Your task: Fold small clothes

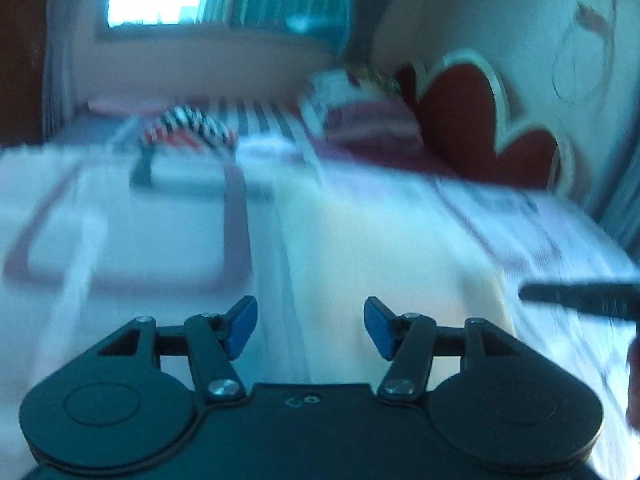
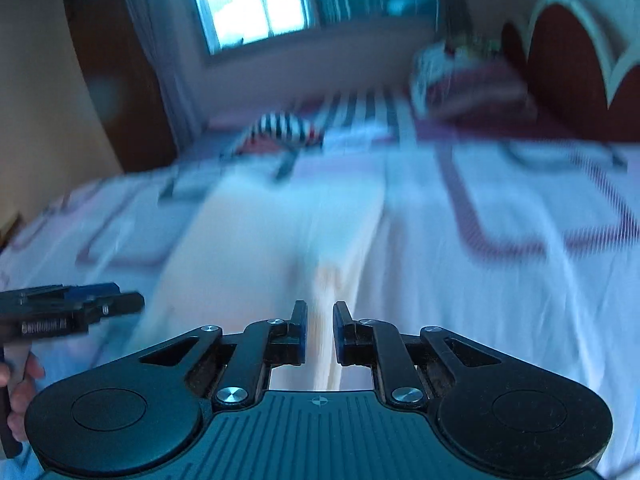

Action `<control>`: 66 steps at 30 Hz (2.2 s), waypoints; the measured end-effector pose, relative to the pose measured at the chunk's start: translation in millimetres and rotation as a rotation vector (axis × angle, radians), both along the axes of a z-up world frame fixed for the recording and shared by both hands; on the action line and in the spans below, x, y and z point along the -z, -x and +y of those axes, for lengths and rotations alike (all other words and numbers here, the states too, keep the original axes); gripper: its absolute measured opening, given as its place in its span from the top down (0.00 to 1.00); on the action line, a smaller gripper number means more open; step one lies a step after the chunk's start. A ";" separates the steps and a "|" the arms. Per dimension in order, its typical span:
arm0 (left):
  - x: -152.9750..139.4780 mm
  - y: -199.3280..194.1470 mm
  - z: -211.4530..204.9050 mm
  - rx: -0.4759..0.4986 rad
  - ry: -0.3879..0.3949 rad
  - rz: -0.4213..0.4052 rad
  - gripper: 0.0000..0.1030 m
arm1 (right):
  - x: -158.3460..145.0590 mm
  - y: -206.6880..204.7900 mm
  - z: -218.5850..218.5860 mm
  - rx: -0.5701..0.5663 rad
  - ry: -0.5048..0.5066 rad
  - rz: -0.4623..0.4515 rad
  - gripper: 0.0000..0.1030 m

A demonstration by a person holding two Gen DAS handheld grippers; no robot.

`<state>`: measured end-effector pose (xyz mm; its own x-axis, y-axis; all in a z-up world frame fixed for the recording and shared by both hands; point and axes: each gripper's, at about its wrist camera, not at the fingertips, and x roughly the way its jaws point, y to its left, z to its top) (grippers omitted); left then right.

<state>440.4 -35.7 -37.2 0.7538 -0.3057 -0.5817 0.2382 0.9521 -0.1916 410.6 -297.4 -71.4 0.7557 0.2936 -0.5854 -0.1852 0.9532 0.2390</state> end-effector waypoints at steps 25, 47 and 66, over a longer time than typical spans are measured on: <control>48.2 -89.4 -42.5 -0.037 -0.056 0.164 0.17 | 32.1 -121.4 47.6 -0.088 0.094 0.026 0.88; 34.9 -45.3 -22.9 -0.036 -0.081 0.205 0.15 | 17.8 -69.6 47.2 -0.049 0.149 0.013 0.57; 60.9 -55.9 23.8 0.002 0.343 0.343 0.28 | 65.8 -74.2 -84.9 0.066 -0.632 0.267 0.40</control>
<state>496.3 -11.9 -98.1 0.5354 -0.5248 -0.6617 0.1085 0.8198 -0.5623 484.8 -382.4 -137.2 0.6377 0.5983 -0.4852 0.0109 0.6228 0.7823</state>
